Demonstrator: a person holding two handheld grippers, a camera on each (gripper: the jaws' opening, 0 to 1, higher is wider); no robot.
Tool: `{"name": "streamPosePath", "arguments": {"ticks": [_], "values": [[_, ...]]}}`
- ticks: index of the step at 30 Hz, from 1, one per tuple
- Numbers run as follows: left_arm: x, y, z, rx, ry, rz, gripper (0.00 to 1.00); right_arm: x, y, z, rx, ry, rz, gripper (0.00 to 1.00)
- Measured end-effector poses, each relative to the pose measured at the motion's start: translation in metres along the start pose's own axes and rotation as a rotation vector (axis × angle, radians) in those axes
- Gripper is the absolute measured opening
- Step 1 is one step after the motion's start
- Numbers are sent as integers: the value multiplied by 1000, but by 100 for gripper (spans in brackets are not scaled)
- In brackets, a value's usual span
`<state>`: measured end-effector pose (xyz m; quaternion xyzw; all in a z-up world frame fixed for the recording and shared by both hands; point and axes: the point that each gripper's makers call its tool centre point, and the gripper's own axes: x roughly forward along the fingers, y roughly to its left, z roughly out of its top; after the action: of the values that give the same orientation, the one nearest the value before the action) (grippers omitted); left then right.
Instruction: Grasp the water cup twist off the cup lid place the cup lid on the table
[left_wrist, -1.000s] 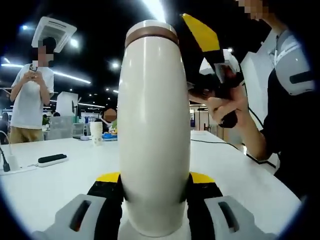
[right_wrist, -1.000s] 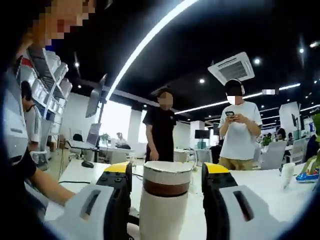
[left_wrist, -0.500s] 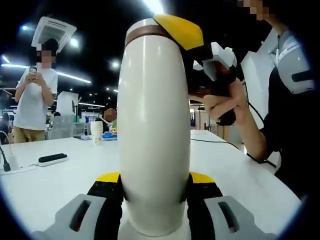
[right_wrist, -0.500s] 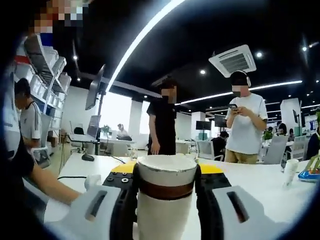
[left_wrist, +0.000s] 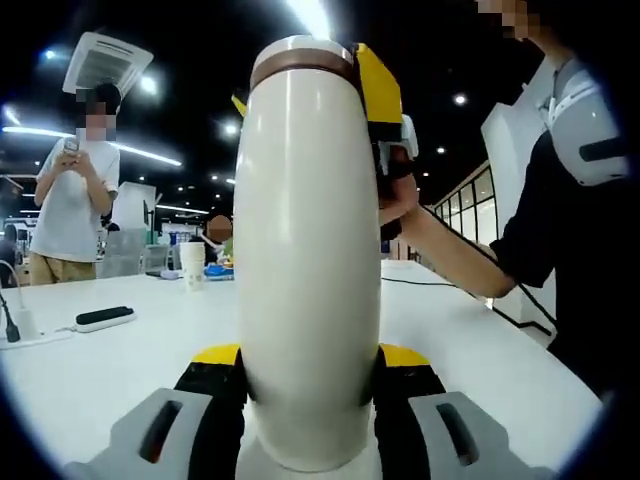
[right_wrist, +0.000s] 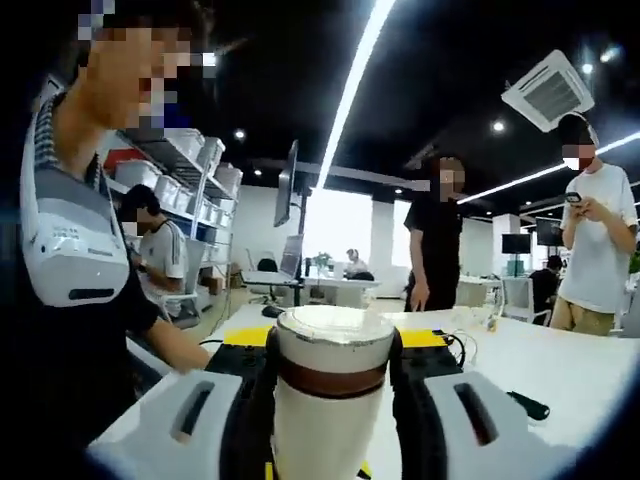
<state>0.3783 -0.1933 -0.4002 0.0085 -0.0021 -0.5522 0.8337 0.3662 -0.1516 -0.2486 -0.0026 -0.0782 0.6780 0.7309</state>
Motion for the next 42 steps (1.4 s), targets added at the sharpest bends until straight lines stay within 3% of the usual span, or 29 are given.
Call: {"name": "streamPosePath", "arguments": {"ticks": [3,6,9,13,17,21,24,28,35,42], "values": [[0,0,0,1,0,-1,51,1,-2,-1,-1,11,28,47],[0,0,0,3,1,-1,51,0,1,-1,-7,7,9,47],[0,-1,0,7,1,-2,51,-5,-3,-4,6,-5,-92,48],[0,-1,0,7,2,-4,51,-12,1,-7,-15,-20,-261,65],[1,0,0,8,3,-3,51,-21,7,-2,-94,-34,-480,65],[1,0,-1,9,5,-1,51,-31,14,19,-84,-138,-630,63],[1,0,-1,11,7,1,51,-34,13,26,-136,-118,-695,59],[1,0,-1,13,9,3,51,-28,4,23,-142,-70,-728,57],[1,-1,-2,17,12,5,51,-11,-17,-7,-136,64,-727,56],[0,0,-3,22,15,5,51,-7,-18,-13,-87,33,-647,50]]}}
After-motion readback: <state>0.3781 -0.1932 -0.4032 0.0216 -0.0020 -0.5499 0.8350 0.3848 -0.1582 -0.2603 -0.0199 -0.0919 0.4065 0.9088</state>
